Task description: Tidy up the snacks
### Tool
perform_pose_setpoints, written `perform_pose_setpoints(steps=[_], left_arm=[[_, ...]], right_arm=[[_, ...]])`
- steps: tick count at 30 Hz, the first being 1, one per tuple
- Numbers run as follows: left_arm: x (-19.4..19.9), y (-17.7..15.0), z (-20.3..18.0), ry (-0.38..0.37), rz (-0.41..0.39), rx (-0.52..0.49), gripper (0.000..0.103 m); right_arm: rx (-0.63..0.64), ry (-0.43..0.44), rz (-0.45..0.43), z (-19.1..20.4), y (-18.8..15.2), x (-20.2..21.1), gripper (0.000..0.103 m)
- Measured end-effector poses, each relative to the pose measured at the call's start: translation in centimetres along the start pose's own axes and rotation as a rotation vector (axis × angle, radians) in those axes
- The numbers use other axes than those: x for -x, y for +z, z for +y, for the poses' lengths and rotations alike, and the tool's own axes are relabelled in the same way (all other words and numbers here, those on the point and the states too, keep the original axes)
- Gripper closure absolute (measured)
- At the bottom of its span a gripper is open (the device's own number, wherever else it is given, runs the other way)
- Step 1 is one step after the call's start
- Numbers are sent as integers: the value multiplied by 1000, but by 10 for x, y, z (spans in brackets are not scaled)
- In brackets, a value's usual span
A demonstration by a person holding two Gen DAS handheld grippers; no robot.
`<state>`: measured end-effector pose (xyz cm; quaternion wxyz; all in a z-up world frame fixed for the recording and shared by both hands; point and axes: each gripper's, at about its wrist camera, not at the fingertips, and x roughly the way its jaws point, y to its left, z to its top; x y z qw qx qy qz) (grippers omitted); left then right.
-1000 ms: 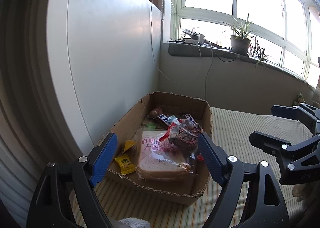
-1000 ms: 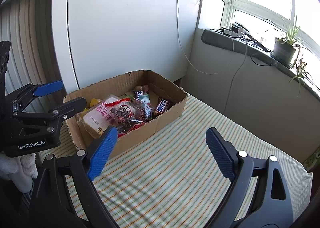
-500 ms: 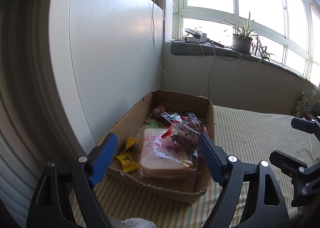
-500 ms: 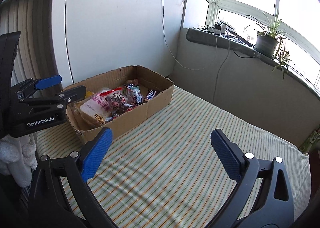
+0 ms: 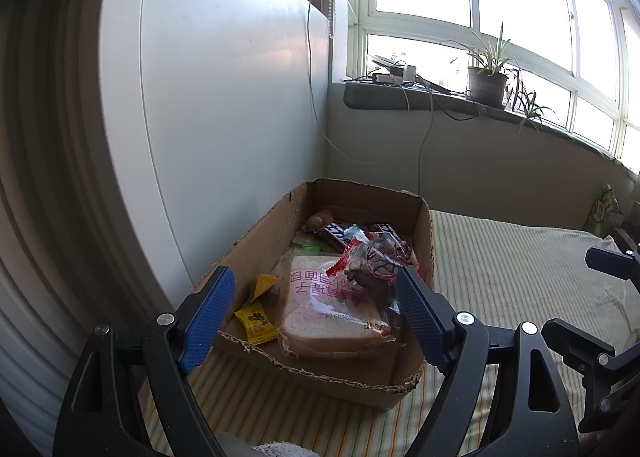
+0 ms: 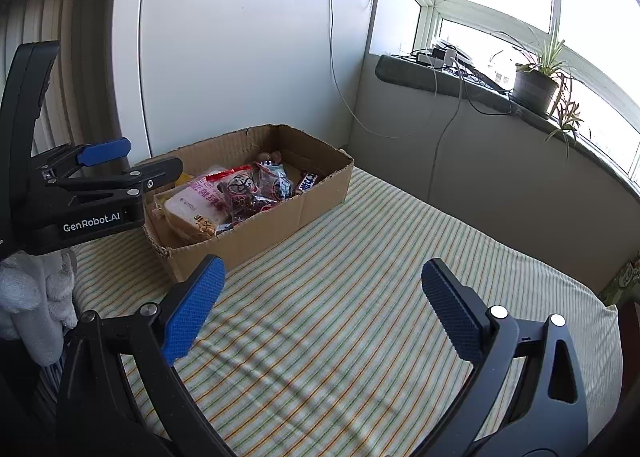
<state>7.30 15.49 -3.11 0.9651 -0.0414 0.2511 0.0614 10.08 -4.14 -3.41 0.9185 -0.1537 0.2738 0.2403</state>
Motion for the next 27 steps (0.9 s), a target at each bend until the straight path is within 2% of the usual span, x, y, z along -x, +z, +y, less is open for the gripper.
perform_pose_setpoints(steps=[27], left_arm=[[-3, -2, -4, 12, 6, -12, 20]], right_arm=[[-26, -9, 14, -13, -10, 1, 2]])
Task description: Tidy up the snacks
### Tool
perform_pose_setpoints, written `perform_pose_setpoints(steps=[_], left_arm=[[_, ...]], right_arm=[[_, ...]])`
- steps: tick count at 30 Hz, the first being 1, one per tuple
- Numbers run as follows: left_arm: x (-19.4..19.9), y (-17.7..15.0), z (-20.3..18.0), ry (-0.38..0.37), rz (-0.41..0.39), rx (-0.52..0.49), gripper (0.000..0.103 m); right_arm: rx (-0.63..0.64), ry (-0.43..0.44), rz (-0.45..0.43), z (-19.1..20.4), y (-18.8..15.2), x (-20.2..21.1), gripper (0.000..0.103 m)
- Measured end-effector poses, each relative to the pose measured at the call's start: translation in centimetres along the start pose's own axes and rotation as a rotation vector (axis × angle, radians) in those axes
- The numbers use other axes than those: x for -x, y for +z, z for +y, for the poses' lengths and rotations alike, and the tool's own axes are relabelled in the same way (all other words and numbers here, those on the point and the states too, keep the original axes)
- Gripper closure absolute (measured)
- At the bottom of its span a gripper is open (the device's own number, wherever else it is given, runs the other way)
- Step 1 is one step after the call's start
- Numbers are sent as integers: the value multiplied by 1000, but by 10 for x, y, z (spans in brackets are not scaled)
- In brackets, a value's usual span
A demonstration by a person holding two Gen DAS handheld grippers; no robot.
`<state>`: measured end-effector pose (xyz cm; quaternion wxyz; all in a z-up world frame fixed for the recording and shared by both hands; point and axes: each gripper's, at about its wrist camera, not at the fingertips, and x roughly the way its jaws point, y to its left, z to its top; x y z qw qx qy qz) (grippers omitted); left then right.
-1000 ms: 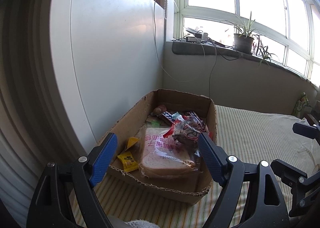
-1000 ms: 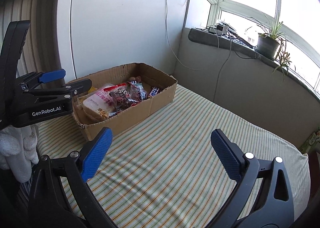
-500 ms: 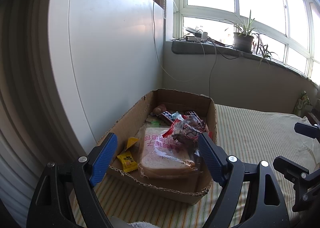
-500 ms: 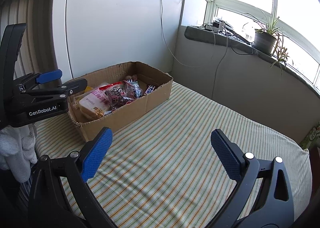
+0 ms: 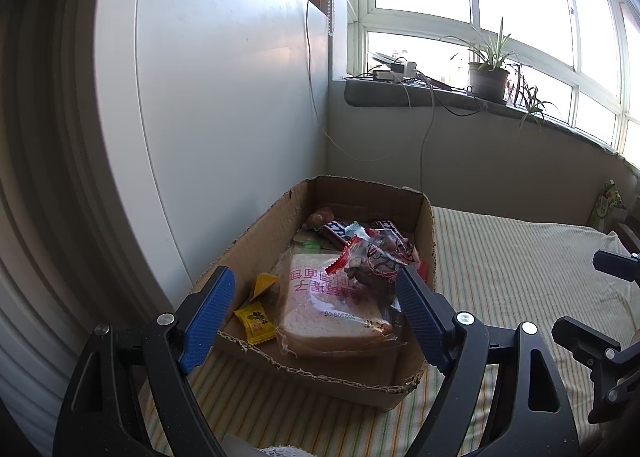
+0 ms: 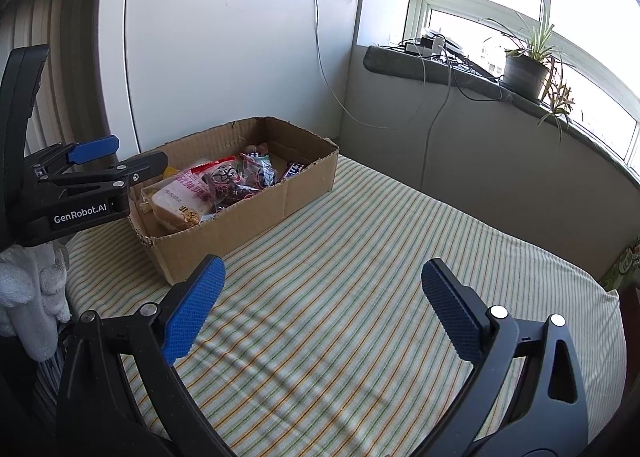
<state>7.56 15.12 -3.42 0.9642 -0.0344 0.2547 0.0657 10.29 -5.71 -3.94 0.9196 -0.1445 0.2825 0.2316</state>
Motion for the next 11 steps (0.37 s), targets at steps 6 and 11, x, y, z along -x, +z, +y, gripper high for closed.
perform_pose_setpoints(steps=[6, 11], left_arm=[[1, 0, 0, 3, -5, -3, 20], [1, -2, -1, 2, -6, -7, 20]], right_arm=[[-7, -6, 3, -3, -2, 1, 2], [-10, -6, 7, -4, -5, 2, 2]])
